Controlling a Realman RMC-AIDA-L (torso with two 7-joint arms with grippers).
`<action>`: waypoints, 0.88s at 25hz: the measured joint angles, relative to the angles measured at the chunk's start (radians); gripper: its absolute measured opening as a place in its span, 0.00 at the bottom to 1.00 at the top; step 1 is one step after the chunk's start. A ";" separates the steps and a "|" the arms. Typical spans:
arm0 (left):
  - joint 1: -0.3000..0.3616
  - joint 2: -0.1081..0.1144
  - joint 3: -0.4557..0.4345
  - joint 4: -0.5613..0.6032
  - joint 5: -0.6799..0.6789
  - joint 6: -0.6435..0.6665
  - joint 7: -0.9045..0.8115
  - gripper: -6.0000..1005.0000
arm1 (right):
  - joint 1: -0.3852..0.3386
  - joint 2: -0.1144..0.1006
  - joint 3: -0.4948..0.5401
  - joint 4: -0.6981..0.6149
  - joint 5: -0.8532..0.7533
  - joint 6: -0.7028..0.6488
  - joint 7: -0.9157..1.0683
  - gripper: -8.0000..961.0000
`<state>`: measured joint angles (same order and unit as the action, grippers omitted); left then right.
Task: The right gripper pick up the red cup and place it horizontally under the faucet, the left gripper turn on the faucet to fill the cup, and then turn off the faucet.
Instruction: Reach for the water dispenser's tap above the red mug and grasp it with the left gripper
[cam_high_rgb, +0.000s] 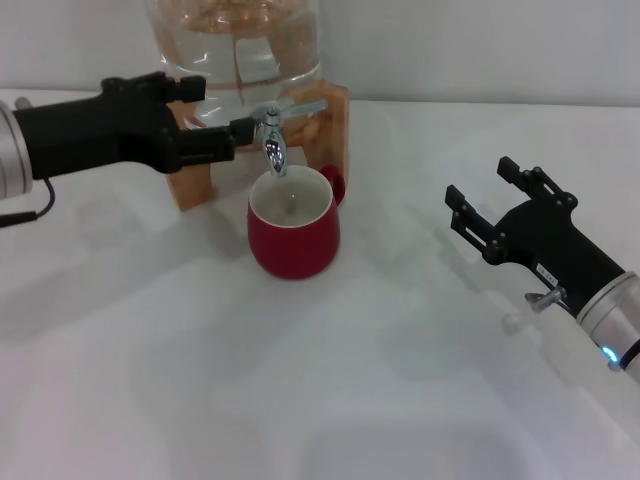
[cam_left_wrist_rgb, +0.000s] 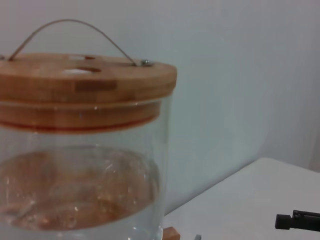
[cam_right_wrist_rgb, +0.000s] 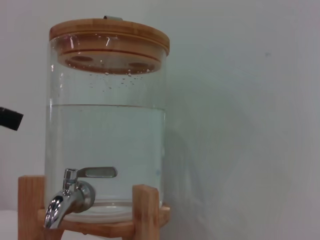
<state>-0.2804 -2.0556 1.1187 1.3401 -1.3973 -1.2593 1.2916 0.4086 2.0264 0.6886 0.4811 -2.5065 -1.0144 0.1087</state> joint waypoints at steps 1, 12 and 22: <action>-0.012 0.002 -0.007 0.000 0.008 -0.005 -0.006 0.86 | 0.000 0.000 0.000 0.000 0.000 0.001 0.000 0.76; -0.120 0.016 -0.019 -0.009 0.103 -0.029 -0.046 0.86 | -0.002 0.000 0.000 0.009 0.000 0.004 0.000 0.76; -0.184 0.005 -0.014 -0.013 0.184 -0.040 -0.095 0.86 | -0.004 0.001 -0.010 0.010 0.000 0.000 0.000 0.76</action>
<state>-0.4647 -2.0503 1.1044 1.3272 -1.2130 -1.2997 1.1965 0.4051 2.0279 0.6784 0.4913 -2.5066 -1.0145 0.1090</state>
